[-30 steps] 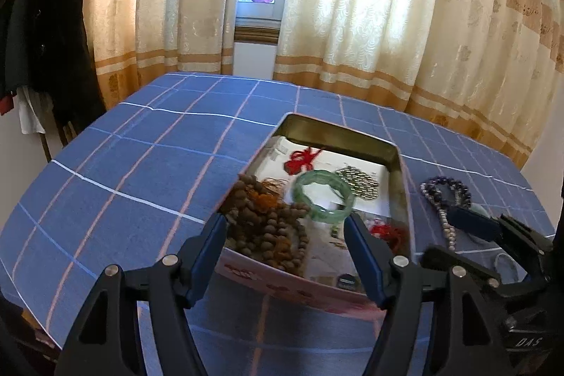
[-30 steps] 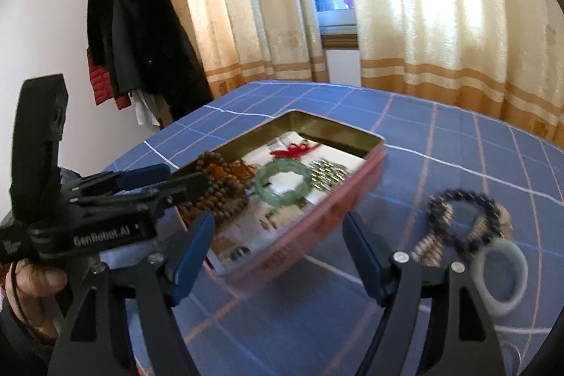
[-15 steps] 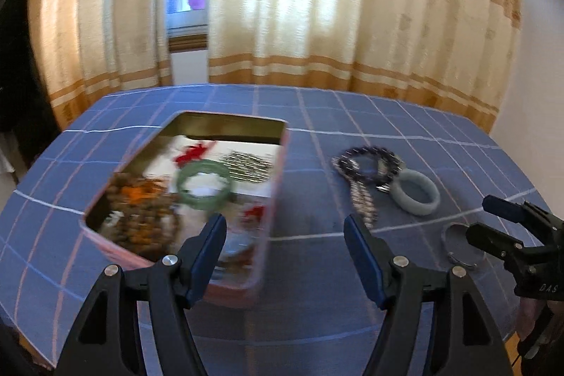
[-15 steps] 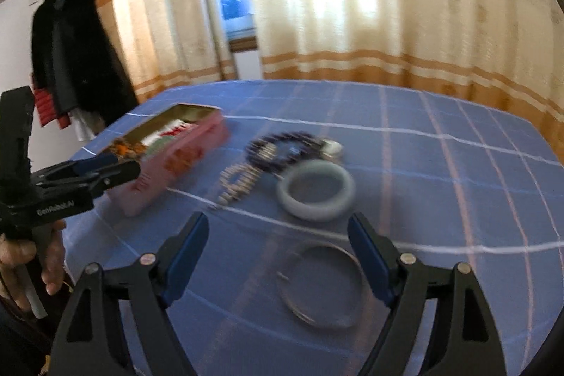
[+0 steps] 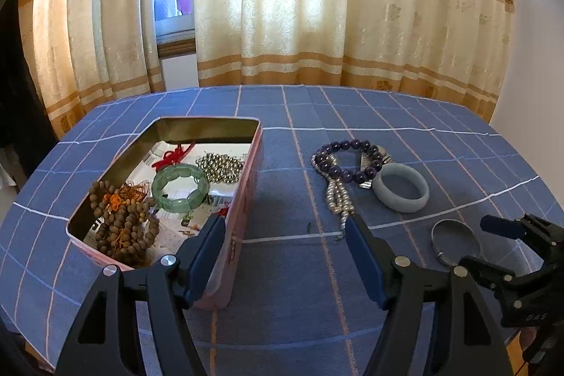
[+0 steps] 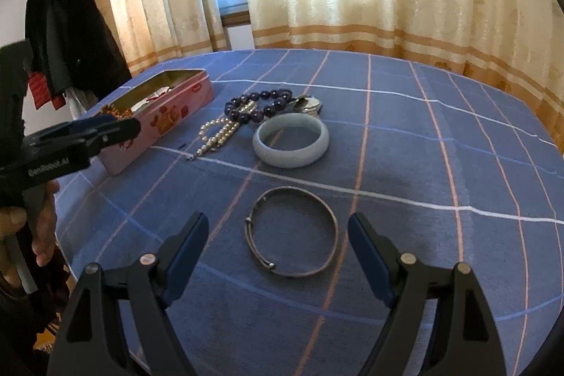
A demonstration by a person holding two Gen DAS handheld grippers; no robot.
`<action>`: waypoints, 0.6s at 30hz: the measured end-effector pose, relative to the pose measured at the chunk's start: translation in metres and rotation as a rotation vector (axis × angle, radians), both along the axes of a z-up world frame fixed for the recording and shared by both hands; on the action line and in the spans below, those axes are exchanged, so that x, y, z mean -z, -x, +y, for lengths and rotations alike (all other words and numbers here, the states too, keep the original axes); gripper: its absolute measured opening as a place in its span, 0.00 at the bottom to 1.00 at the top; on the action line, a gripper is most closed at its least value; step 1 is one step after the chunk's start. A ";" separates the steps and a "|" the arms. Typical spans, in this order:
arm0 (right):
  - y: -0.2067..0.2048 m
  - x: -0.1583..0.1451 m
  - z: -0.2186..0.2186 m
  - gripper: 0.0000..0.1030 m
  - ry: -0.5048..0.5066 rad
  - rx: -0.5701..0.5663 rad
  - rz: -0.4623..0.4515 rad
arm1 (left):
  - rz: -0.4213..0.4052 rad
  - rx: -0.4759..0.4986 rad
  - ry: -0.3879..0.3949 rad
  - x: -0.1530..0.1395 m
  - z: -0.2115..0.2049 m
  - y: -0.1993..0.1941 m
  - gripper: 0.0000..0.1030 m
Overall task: Organize jewelry
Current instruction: 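Withdraw both grippers and move the right gripper toward the silver bangle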
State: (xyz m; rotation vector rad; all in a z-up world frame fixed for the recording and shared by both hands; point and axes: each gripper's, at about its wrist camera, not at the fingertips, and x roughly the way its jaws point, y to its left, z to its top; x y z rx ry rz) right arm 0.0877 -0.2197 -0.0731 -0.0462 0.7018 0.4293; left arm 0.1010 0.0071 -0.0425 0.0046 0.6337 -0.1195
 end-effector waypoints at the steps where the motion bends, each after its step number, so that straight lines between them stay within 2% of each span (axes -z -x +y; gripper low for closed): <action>1: 0.003 -0.002 -0.002 0.81 -0.004 0.004 -0.012 | -0.001 0.003 0.003 -0.001 -0.001 0.000 0.69; 3: 0.004 -0.003 -0.001 0.81 -0.016 -0.013 -0.008 | 0.001 0.008 0.008 -0.001 -0.002 -0.001 0.69; 6: 0.004 -0.004 0.004 0.81 0.029 0.001 -0.017 | 0.006 0.022 0.010 0.000 -0.006 -0.002 0.69; 13: -0.009 0.004 0.001 0.81 0.013 -0.003 0.064 | 0.011 0.072 -0.004 0.000 -0.019 -0.003 0.69; 18: -0.017 0.009 0.006 0.81 0.040 -0.015 0.116 | 0.016 0.098 -0.014 -0.001 -0.027 -0.009 0.69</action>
